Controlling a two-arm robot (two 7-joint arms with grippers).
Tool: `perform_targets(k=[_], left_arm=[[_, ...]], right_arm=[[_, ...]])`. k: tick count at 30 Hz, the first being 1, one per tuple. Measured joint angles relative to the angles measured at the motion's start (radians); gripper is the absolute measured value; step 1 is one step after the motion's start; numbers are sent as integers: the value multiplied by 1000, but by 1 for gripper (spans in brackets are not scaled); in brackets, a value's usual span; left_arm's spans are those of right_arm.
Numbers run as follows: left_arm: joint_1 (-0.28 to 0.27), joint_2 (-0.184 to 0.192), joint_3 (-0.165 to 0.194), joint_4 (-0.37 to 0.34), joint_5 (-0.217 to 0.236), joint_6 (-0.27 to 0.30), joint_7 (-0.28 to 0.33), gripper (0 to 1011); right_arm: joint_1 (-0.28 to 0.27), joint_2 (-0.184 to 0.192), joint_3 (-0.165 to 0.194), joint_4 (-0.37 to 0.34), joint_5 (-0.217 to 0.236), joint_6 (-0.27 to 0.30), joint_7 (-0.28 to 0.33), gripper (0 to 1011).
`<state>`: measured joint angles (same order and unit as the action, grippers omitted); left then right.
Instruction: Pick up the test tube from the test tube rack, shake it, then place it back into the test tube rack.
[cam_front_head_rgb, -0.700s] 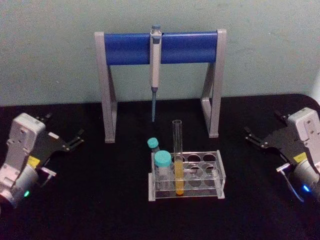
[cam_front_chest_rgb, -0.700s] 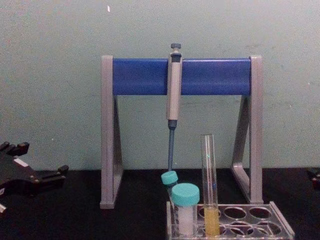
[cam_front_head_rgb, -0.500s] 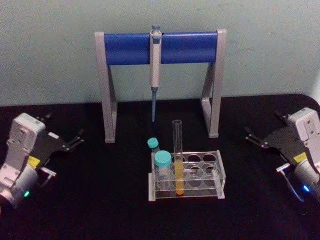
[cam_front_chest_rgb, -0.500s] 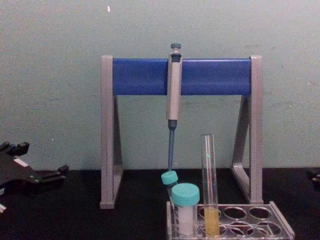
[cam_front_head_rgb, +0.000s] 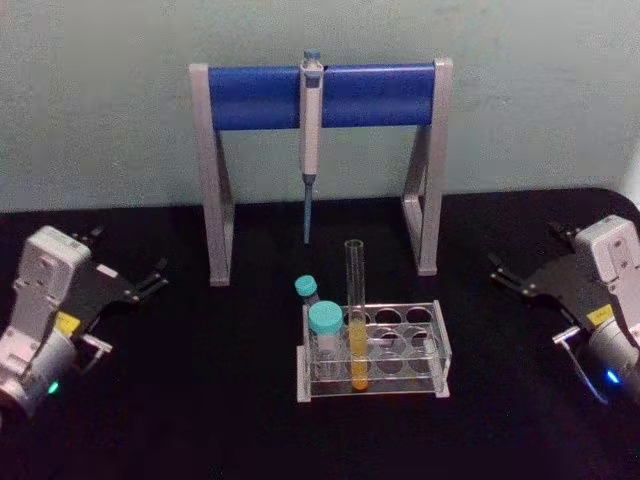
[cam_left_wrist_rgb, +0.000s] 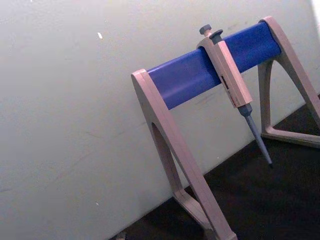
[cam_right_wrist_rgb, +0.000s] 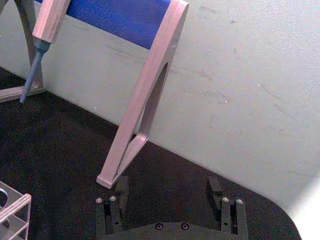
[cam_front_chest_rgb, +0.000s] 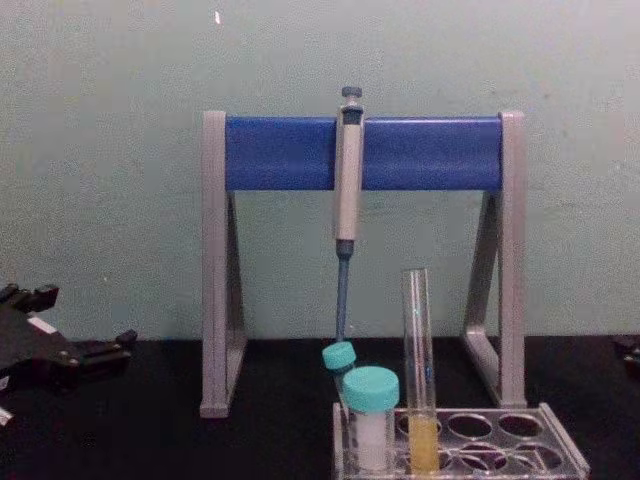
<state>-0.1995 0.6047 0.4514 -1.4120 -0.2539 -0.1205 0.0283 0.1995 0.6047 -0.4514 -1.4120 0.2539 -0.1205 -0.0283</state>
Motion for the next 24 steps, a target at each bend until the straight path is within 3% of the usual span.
perform_targets(k=[24], left_arm=[[0,0,0,0,0,0,0,1001]], right_arm=[[0,0,0,0,0,0,0,1000]])
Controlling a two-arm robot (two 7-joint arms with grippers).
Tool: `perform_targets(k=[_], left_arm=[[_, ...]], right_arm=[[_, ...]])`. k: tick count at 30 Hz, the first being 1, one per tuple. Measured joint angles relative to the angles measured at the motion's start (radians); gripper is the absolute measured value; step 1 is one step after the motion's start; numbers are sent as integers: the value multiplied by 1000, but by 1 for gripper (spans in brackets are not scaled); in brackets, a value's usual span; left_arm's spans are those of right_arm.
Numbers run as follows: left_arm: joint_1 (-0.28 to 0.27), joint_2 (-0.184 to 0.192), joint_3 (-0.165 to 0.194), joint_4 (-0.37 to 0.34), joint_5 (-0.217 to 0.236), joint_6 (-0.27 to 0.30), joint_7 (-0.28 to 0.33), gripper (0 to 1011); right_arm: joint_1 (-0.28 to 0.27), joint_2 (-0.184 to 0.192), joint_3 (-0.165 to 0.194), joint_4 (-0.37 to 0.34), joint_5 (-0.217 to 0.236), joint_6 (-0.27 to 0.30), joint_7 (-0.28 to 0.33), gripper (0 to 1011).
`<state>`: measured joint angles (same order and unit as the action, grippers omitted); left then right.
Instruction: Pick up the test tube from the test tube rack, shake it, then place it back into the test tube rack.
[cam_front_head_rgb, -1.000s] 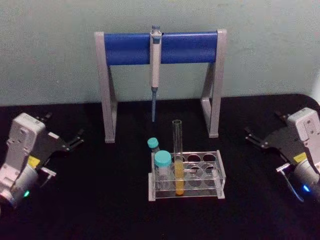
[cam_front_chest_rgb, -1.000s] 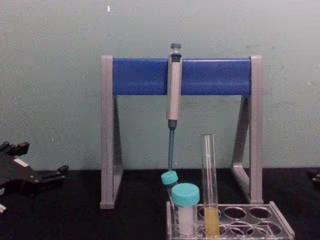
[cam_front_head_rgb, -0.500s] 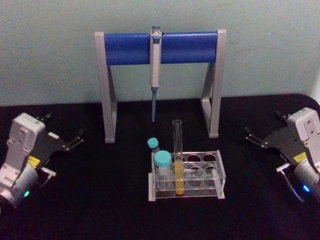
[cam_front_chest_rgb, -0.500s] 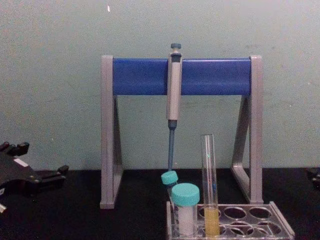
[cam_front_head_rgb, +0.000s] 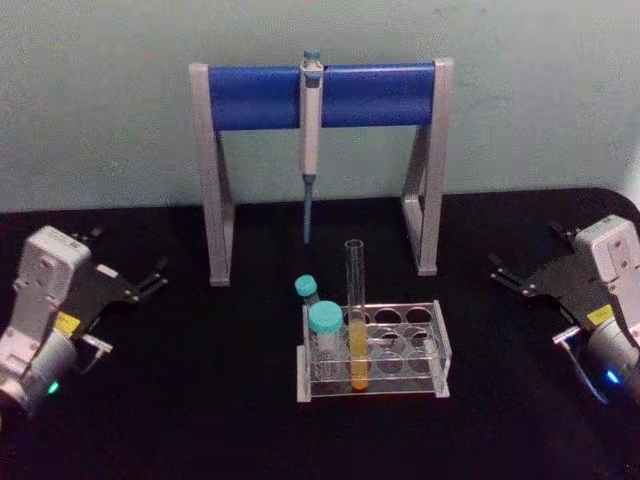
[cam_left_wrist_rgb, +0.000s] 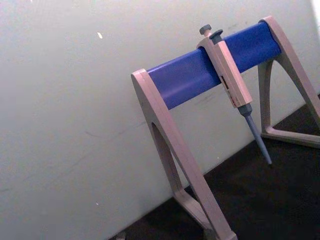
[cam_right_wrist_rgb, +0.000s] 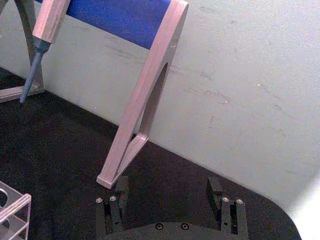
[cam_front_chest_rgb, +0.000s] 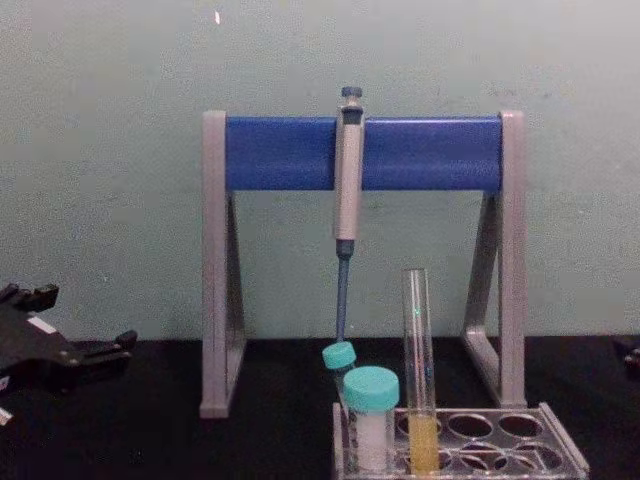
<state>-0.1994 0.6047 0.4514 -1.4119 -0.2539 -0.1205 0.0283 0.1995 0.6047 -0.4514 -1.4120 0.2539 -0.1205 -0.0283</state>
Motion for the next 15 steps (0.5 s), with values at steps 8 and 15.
perform_targets(k=[8,15], left_arm=[[0,0,0,0,0,0,0,1001],[0,0,0,0,0,0,0,1001]], right_arm=[[0,0,0,0,0,0,0,1000],[0,0,0,0,0,0,0,1000]])
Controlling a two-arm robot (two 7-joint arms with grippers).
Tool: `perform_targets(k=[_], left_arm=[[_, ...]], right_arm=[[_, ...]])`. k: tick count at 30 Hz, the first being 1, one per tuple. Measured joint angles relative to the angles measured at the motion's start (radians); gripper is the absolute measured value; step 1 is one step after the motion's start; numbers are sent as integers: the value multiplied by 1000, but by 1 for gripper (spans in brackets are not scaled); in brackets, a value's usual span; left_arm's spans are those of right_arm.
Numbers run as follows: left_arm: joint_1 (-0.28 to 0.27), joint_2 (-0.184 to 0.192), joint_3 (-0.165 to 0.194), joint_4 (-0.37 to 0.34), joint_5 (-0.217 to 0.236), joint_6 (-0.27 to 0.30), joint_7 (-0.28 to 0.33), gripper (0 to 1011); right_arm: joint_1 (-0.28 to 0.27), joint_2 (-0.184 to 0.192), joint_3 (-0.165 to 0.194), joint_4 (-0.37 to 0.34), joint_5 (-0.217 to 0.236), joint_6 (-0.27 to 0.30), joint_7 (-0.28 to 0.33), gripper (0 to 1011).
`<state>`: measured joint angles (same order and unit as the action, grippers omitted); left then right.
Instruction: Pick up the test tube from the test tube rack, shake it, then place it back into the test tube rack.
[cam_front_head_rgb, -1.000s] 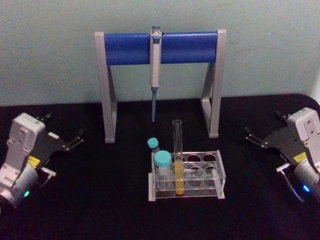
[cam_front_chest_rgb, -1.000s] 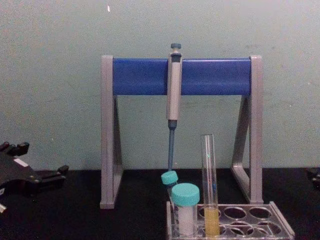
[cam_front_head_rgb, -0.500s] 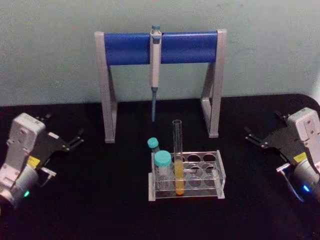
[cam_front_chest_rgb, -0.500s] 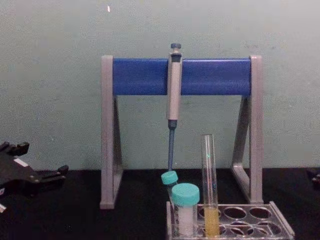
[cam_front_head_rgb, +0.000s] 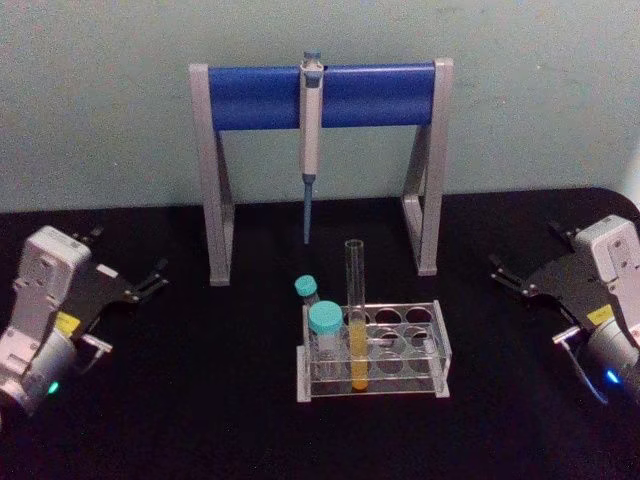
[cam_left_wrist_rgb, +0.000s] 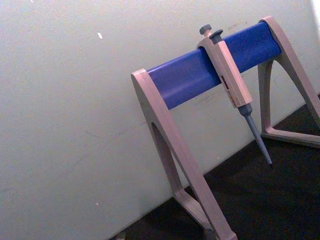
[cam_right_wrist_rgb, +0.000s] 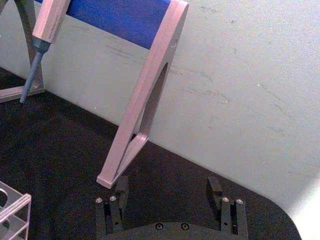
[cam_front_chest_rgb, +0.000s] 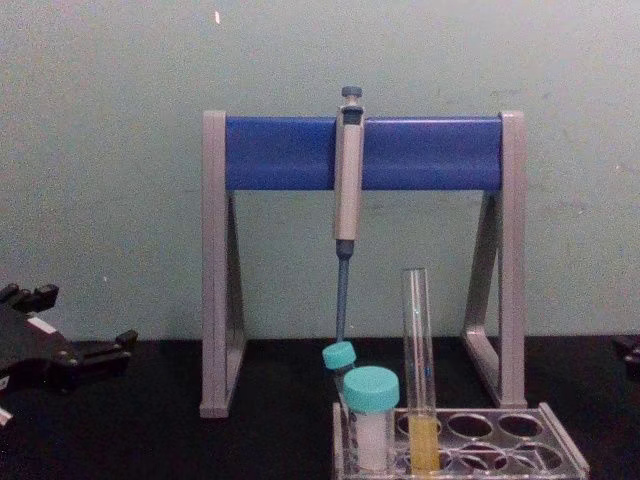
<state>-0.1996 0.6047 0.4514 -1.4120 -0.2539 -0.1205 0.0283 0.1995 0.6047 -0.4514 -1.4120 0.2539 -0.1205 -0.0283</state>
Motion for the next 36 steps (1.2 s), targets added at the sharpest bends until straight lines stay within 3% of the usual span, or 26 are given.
perform_targets(k=[13,21,27,36], left_arm=[[0,0,0,0,0,0,0,1001],[0,0,0,0,0,0,0,1001],[0,0,0,0,0,0,0,1001],[0,0,0,0,0,0,0,1001]], right_arm=[[-4,0,4,-2,0,1,2,1000],[-59,12,32,-65,9,13,31,1000],[-109,19,46,-121,38,18,66,1000],[-183,2,58,-206,135,22,173,1000]])
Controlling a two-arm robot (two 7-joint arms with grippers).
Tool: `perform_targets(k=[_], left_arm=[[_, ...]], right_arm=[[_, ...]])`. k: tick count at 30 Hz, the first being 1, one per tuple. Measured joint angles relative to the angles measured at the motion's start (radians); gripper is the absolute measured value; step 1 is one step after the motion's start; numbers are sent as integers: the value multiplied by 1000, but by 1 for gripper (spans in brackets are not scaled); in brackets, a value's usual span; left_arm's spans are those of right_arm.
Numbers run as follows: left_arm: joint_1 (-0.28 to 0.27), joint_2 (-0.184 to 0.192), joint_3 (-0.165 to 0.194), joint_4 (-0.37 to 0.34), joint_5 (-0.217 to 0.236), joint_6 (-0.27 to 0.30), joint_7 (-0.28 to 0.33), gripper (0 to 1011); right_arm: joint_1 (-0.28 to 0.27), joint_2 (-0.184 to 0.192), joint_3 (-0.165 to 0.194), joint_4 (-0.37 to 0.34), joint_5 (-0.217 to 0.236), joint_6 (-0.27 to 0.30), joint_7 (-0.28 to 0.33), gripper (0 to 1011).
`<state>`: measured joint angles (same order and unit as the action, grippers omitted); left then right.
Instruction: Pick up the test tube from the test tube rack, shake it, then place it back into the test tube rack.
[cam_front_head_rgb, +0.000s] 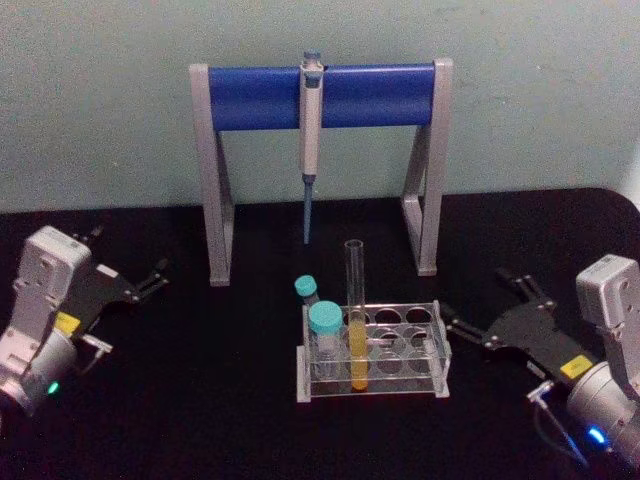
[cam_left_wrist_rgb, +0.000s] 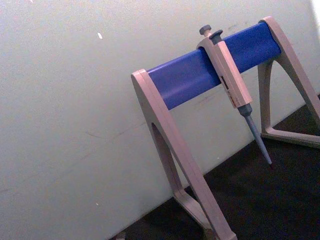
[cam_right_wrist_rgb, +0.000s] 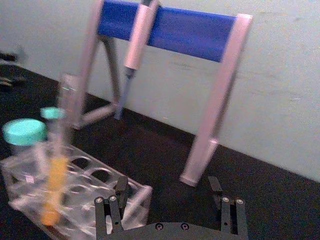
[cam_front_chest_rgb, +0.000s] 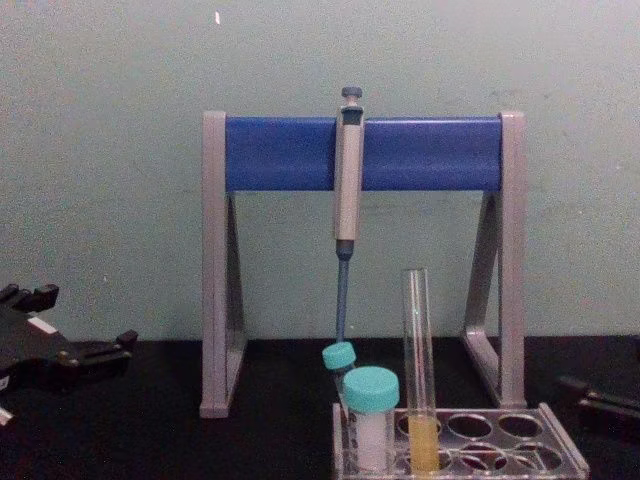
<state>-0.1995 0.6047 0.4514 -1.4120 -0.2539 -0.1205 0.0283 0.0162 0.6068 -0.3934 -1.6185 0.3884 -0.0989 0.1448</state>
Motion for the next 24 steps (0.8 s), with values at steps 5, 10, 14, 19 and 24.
perform_targets(k=[5,10,14,19,24], left_arm=[[0,0,0,0,0,0,0,1001],[0,0,0,0,0,0,0,1001],[0,0,0,0,0,0,0,1001],[0,0,0,0,0,0,0,1001],[0,0,0,0,0,0,0,1001]], right_arm=[[-12,-22,2,-14,48,0,53,1000],[-9,-44,3,-19,103,11,129,1000],[6,-58,-2,-17,128,24,181,1000],[41,-77,-15,-4,136,44,240,1000],[75,-94,-29,14,135,63,285,1000]])
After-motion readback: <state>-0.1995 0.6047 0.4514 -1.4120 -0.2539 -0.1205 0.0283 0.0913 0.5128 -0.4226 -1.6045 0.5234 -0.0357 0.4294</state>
